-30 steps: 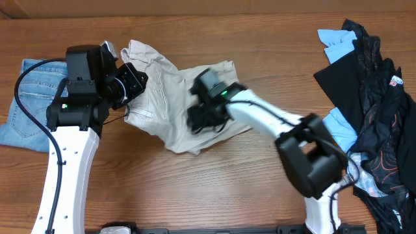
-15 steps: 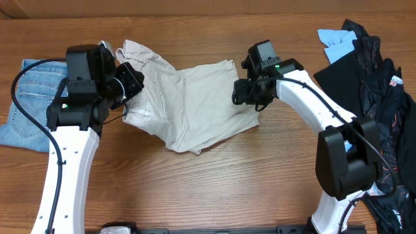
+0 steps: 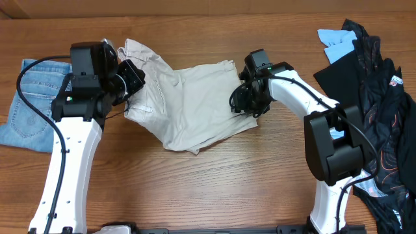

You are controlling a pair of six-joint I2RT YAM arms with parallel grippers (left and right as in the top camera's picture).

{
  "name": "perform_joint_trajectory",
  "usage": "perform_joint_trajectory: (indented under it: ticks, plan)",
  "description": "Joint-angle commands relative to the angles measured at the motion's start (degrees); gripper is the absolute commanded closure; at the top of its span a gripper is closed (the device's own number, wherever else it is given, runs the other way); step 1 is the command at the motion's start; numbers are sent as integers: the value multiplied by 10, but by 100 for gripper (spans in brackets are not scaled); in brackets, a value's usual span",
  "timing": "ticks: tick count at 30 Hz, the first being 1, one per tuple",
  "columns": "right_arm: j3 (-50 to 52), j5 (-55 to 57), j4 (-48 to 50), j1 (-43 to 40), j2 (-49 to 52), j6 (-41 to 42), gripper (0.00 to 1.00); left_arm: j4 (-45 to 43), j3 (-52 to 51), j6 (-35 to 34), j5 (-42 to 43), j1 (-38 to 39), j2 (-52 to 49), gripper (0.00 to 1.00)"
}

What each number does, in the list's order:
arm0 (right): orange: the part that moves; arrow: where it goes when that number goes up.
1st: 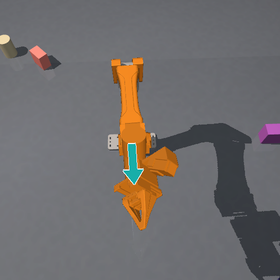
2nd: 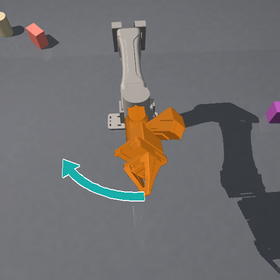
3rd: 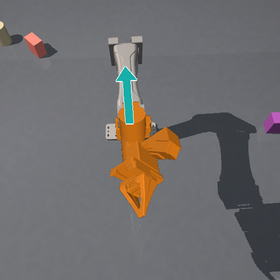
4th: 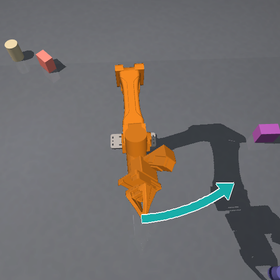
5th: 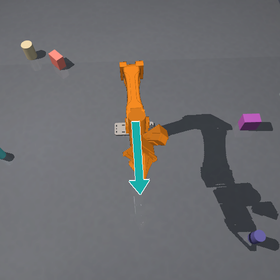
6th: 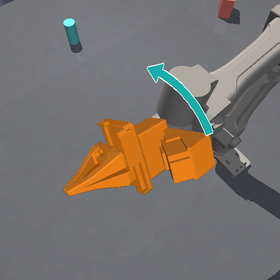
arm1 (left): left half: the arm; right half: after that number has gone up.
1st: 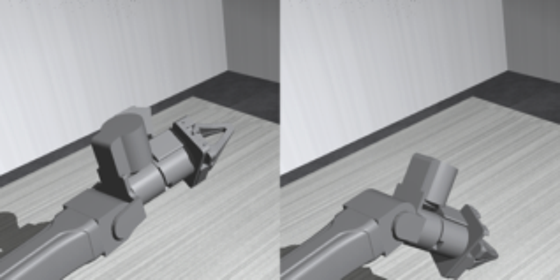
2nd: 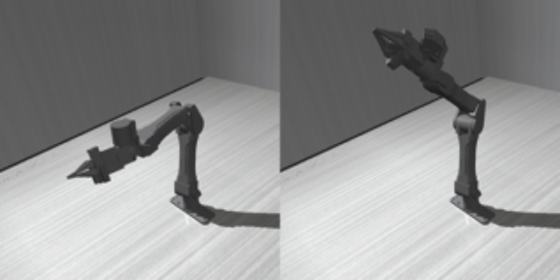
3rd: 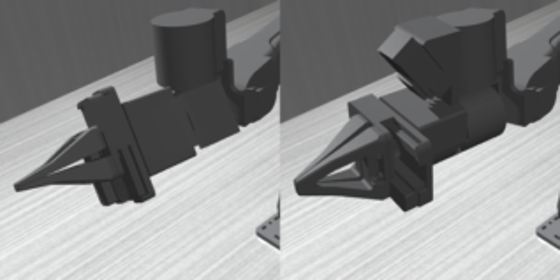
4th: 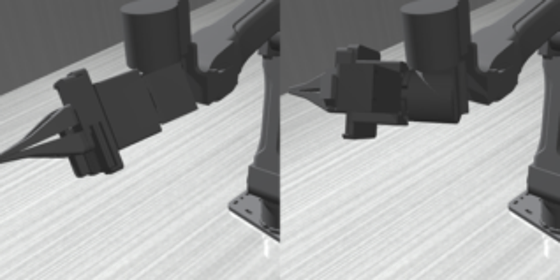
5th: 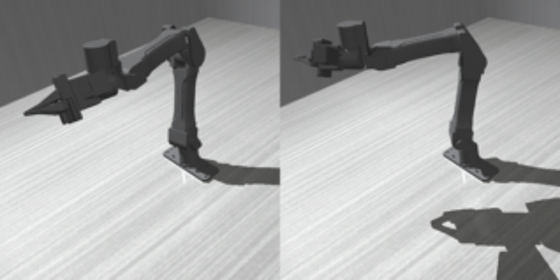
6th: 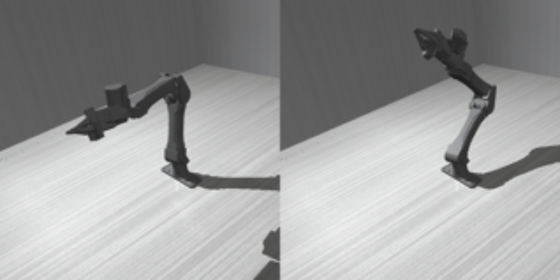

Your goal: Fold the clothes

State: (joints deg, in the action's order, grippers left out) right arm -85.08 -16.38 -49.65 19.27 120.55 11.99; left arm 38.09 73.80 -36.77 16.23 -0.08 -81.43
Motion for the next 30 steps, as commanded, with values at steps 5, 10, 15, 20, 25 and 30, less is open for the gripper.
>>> perform_joint_trajectory:
  ticks: [5,10,15,20,25,30]
  plan:
    - [-4,-43,-2,55,23,22,44,-41,14,-21,14,11,-17,93]
    - [-4,-42,-1,103,23,43,44,-67,14,-21,19,12,-18,93]
    - [-4,-41,6,150,23,63,44,-86,14,-26,48,18,-18,94]
    - [-4,-40,7,165,23,63,43,-57,14,-12,42,45,-19,93]
    - [-4,-40,1,165,23,63,43,-50,14,-5,42,85,-31,92]
    - [-4,-32,-12,163,23,63,43,-42,14,-3,41,119,-56,92]
